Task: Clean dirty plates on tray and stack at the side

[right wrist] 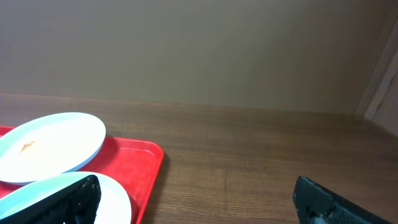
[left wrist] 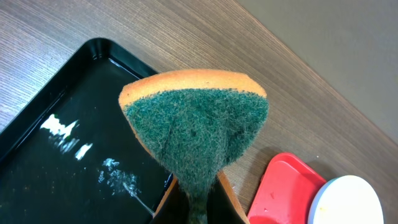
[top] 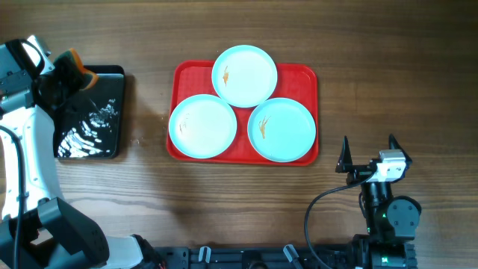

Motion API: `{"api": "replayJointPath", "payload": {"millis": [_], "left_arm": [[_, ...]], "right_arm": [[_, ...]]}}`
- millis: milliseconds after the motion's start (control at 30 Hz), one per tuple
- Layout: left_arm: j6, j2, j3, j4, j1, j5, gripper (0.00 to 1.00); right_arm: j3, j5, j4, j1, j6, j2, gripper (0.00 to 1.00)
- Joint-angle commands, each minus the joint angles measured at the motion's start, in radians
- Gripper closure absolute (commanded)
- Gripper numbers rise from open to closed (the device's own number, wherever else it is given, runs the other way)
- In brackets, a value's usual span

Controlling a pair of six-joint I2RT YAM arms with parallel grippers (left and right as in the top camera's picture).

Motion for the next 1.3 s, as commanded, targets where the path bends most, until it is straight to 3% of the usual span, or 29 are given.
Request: {"api": "replayJointPath", "payload": {"millis": [0,1267], "left_arm": [[0.013,0.008,-0.001,0.001,0.005,0.019,0.96],[0.012,0.013,-0.017,-0.002,0.050,0.013,0.96]], "right_arm": [[-0.001,0.010,0.003,-0.005,-0.008,-0.007,0.00],[-0.001,0.010,0.003,-0.005,-0.008,-0.007,0.00]]}}
